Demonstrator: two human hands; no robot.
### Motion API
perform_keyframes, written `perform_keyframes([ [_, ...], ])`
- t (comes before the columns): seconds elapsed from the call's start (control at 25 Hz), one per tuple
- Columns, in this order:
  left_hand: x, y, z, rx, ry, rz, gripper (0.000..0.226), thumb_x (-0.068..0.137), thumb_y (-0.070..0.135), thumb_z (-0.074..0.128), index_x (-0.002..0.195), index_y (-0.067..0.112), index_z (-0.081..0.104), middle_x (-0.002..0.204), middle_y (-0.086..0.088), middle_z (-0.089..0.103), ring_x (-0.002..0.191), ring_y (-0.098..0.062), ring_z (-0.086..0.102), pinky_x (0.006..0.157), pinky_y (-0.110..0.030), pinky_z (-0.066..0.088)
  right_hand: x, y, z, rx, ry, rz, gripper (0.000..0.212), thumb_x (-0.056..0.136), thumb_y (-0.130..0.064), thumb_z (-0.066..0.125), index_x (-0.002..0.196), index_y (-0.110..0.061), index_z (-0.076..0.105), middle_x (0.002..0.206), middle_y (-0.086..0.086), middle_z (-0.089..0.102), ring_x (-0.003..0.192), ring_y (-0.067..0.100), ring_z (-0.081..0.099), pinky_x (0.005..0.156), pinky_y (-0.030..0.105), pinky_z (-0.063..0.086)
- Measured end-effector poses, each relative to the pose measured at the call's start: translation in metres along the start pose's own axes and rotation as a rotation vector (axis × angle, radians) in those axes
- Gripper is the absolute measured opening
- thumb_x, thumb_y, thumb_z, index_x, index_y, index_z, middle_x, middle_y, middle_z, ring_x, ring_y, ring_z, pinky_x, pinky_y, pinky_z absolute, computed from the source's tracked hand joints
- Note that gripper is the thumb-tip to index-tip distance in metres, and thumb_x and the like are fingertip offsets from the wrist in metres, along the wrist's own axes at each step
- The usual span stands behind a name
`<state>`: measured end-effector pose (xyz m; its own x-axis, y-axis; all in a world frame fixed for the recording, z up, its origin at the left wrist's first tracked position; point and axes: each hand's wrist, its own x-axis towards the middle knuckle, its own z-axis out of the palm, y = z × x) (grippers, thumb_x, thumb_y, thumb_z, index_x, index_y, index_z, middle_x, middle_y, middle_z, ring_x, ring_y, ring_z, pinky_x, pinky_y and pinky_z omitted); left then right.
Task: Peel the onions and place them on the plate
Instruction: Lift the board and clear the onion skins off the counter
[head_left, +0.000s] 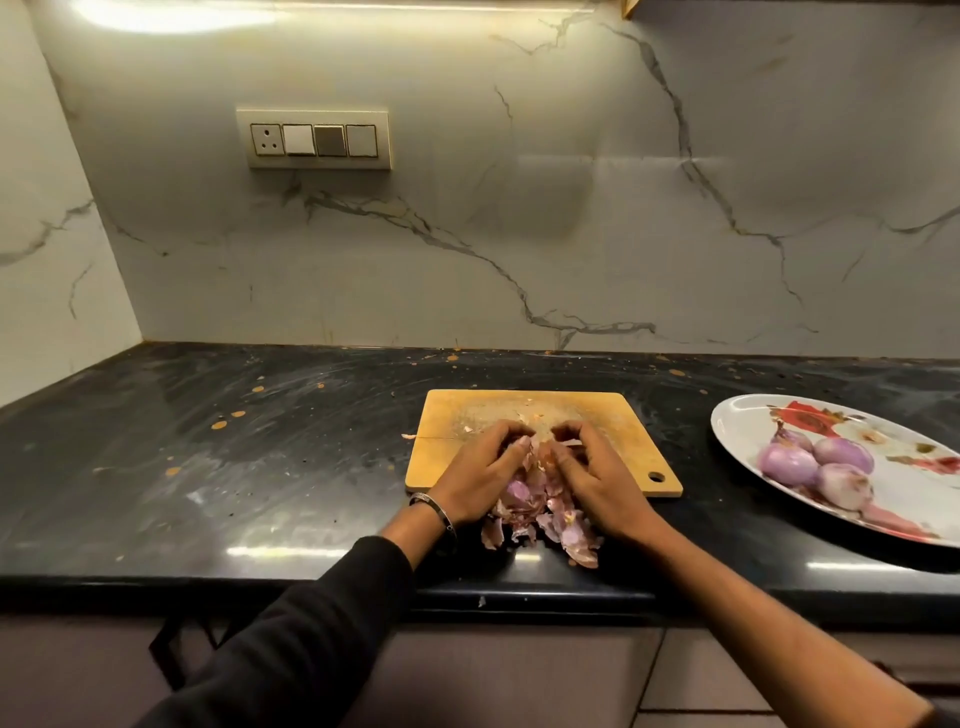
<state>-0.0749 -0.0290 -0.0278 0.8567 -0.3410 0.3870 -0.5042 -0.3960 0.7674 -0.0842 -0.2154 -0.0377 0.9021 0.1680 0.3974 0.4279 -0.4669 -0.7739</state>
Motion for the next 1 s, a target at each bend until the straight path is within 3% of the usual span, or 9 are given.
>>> perform_keyframes([
  [0.16, 0.004, -0.001, -0.016, -0.152, -0.004, -0.147, 0.041, 0.107, 0.029, 0.032, 0.128, 0.007, 0.060, 0.124, -0.007, 0.065, 0.114, -0.012, 0.061, 0.097, -0.022, 0.047, 0.010, -0.003, -0.018, 0.039, -0.007, 0.147, 0.044, 0.105, -0.045, 0.034, 0.125, -0.018, 0.062, 0.122, -0.007, 0.063, 0.112, 0.012, 0.058, 0.097, 0.031, 0.045],
  [0.24, 0.014, -0.002, -0.027, -0.205, 0.078, -0.217, 0.043, 0.108, 0.030, 0.030, 0.125, 0.008, 0.063, 0.120, -0.008, 0.069, 0.113, -0.014, 0.063, 0.101, -0.028, 0.046, 0.019, 0.001, -0.031, -0.043, 0.030, 0.168, 0.047, 0.106, -0.046, 0.034, 0.125, -0.017, 0.065, 0.125, -0.005, 0.064, 0.112, 0.011, 0.057, 0.094, 0.029, 0.042],
  [0.32, 0.026, -0.009, -0.040, -0.016, 0.210, -0.280, 0.039, 0.106, 0.032, 0.037, 0.122, 0.012, 0.066, 0.113, -0.005, 0.071, 0.107, -0.016, 0.065, 0.097, -0.034, 0.048, 0.029, 0.012, -0.045, -0.250, 0.076, 0.211, 0.042, 0.105, -0.042, 0.040, 0.128, -0.017, 0.064, 0.130, 0.001, 0.064, 0.114, 0.017, 0.058, 0.092, 0.030, 0.042],
  [0.4, 0.035, -0.026, -0.053, 0.333, 0.304, -0.397, 0.039, 0.103, 0.036, 0.042, 0.128, 0.014, 0.063, 0.124, -0.006, 0.067, 0.116, -0.023, 0.059, 0.099, -0.037, 0.045, 0.036, 0.029, -0.057, -0.466, 0.080, 0.318, 0.045, 0.103, -0.040, 0.045, 0.139, -0.014, 0.054, 0.141, 0.007, 0.057, 0.126, 0.026, 0.054, 0.101, 0.038, 0.044],
  [0.56, 0.043, -0.051, -0.060, 0.575, 0.033, -0.756, 0.061, 0.102, 0.050, 0.029, 0.145, 0.008, 0.040, 0.153, -0.019, 0.038, 0.144, -0.040, 0.025, 0.118, -0.056, 0.014, 0.050, 0.055, -0.068, -0.529, -0.027, 0.577, 0.059, 0.104, -0.044, 0.039, 0.153, -0.012, 0.032, 0.155, 0.016, 0.040, 0.141, 0.037, 0.039, 0.115, 0.052, 0.033],
  [0.64, 0.049, -0.056, -0.051, 0.513, 0.039, -0.699, 0.059, 0.103, 0.047, 0.030, 0.145, 0.006, 0.039, 0.152, -0.020, 0.038, 0.143, -0.040, 0.028, 0.118, -0.054, 0.018, 0.058, 0.062, -0.063, -0.460, -0.012, 0.564, 0.059, 0.104, -0.042, 0.042, 0.153, -0.013, 0.030, 0.155, 0.014, 0.041, 0.139, 0.035, 0.043, 0.114, 0.048, 0.036],
  [0.8, 0.054, -0.059, -0.044, 0.351, 0.264, -0.621, 0.056, 0.101, 0.043, 0.042, 0.148, 0.012, 0.037, 0.146, -0.015, 0.046, 0.132, -0.034, 0.045, 0.109, -0.046, 0.038, 0.067, 0.071, -0.058, -0.343, 0.144, 0.553, 0.051, 0.100, -0.037, 0.052, 0.146, -0.019, 0.039, 0.143, 0.008, 0.053, 0.123, 0.028, 0.056, 0.094, 0.041, 0.047],
  [0.92, 0.058, -0.062, -0.051, 0.164, 0.371, -0.562, 0.054, 0.100, 0.034, 0.050, 0.148, 0.012, 0.038, 0.148, -0.013, 0.044, 0.133, -0.031, 0.044, 0.108, -0.044, 0.039, 0.077, 0.077, -0.062, -0.217, 0.247, 0.550, 0.046, 0.099, -0.032, 0.056, 0.143, -0.022, 0.045, 0.141, 0.004, 0.054, 0.114, 0.024, 0.057, 0.071, 0.034, 0.051],
  [1.0, 0.062, -0.062, -0.056, 0.008, 0.478, -0.505, 0.050, 0.099, 0.023, 0.054, 0.146, 0.009, 0.041, 0.144, -0.015, 0.047, 0.131, -0.031, 0.046, 0.107, -0.044, 0.041, 0.083, 0.080, -0.064, -0.105, 0.364, 0.525, 0.046, 0.098, -0.027, 0.060, 0.141, -0.021, 0.047, 0.138, 0.005, 0.057, 0.117, 0.023, 0.057, 0.077, 0.033, 0.050],
])
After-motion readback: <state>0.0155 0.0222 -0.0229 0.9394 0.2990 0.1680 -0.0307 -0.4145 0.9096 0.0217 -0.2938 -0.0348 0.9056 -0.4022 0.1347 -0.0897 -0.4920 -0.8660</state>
